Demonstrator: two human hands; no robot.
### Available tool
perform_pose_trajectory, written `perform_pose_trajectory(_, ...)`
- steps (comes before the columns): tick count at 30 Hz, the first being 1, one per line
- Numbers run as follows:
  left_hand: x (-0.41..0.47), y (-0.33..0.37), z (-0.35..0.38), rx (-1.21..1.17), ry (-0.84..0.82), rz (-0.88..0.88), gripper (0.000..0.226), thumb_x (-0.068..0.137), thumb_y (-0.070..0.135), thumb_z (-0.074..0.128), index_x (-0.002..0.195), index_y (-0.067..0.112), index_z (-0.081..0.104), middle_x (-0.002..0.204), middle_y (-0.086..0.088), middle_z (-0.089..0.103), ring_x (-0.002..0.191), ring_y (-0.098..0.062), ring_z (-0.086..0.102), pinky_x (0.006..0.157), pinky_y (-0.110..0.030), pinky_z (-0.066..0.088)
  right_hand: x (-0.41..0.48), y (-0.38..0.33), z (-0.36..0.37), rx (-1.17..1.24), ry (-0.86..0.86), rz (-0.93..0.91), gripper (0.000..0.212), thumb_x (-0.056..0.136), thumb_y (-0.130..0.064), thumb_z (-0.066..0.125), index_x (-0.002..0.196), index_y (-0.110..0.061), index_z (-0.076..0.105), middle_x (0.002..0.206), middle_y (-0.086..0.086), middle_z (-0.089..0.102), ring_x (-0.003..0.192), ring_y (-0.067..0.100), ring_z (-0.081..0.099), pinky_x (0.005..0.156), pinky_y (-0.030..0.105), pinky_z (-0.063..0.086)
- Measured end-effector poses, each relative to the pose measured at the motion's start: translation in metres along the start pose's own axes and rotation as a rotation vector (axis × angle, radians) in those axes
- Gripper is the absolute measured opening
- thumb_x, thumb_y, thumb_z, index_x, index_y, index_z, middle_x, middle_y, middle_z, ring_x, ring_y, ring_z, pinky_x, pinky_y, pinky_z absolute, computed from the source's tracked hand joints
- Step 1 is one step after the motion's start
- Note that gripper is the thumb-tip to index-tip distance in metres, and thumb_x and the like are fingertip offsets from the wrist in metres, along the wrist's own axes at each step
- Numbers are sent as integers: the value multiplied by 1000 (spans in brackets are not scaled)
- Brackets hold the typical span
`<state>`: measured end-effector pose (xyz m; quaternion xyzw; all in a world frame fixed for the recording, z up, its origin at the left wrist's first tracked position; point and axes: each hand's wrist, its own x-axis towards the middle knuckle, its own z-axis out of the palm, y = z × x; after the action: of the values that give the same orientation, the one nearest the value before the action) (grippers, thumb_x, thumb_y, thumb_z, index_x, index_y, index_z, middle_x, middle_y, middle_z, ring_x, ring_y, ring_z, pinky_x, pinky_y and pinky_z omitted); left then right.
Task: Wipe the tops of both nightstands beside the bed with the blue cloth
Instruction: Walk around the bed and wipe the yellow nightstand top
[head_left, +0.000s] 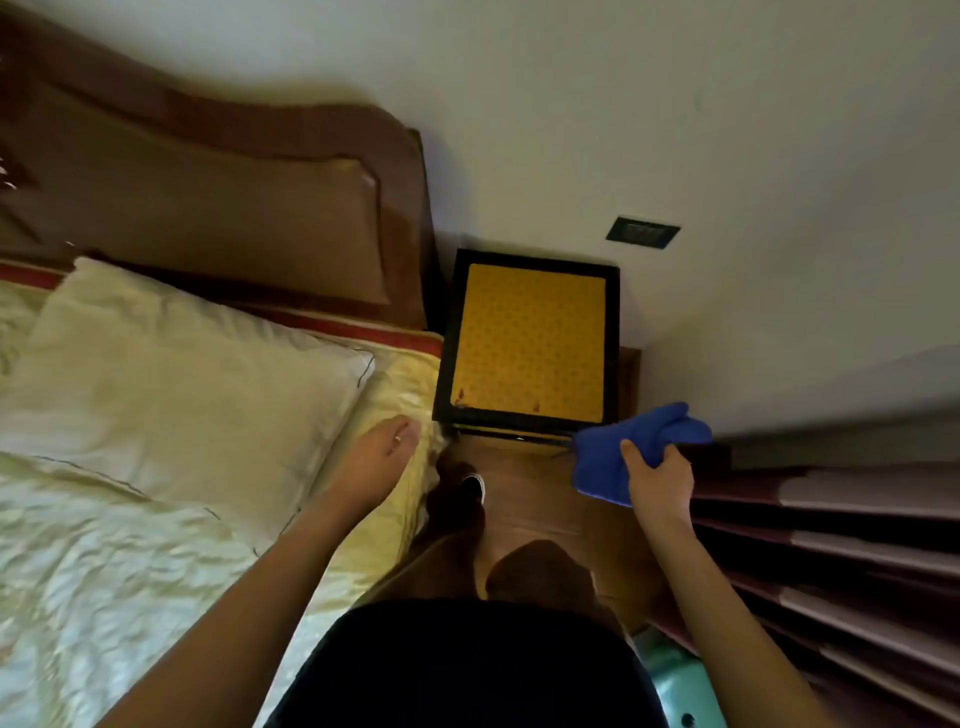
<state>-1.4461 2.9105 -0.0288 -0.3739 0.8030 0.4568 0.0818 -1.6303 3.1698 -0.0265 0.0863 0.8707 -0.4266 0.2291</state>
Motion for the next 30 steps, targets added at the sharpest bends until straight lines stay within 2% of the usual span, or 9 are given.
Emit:
perform_pose_trajectory(3,60,2,0,-80,-12,-34,29,99,28,45,122,13,56,101,-4,61,85,-17,57,69,-28,40,40,-13,29,-2,-8,-1,36,94,-19,60,123,2,54,121,23,62,110,39,59,86,39,45)
perform_pose_trajectory(8,154,-15,36,-181,-5,-94,48,98,36,45,144,21,39,128,4,55,112,-14,55,85,-24,43,111,-25,80,63,-117,-34,26,95,-21,60,118,-8,58,109,11,64,95,24,61,92,45,51)
perform_pose_trajectory(11,205,-43,74,-191,23,-108,59,98,40,45,151,24,25,151,-1,39,137,-20,40,111,-38,34,153,-10,107,191,-215,-65,21,95,-16,59,117,-17,59,105,-4,65,94,7,64,87,30,56)
perform_pose_trajectory(14,243,-72,109,-114,82,-115,65,98,41,44,153,23,16,156,-7,29,143,-24,29,112,-32,26,185,30,125,241,-229,-3,25,95,-17,59,119,-24,57,110,-10,64,100,6,64,87,24,56)
perform_pose_trajectory(17,263,-94,133,-90,118,-105,63,98,42,43,151,19,20,143,-12,39,127,-29,45,100,-34,42,205,72,122,143,-149,67,22,92,-17,64,113,-14,61,106,1,65,102,21,65,90,36,55)
perform_pose_trajectory(19,266,-102,145,-48,133,-51,57,98,37,44,147,14,27,131,-9,46,103,-22,54,76,-15,45,209,86,111,22,-74,67,20,89,-23,68,106,-12,63,97,1,64,100,27,66,85,37,56)
perform_pose_trajectory(23,267,-102,153,-42,186,-68,46,99,37,42,138,14,34,107,-6,49,69,-12,51,50,-19,35,209,83,101,-450,152,-273,51,90,-38,62,132,-12,49,122,9,59,112,24,55,87,34,49)
perform_pose_trajectory(27,267,-97,155,-134,221,-91,33,102,36,33,129,18,38,63,-2,45,39,-9,44,35,-23,32,224,87,142,-800,-108,-808,60,95,-49,47,148,-22,38,154,8,37,144,30,30,117,48,25)
perform_pose_trajectory(30,268,-97,159,-112,261,-89,33,103,34,31,130,17,39,57,-2,44,36,-10,46,31,-19,30,244,105,161,-945,-174,-874,66,92,-57,44,150,-27,34,158,3,31,148,28,22,119,52,17)
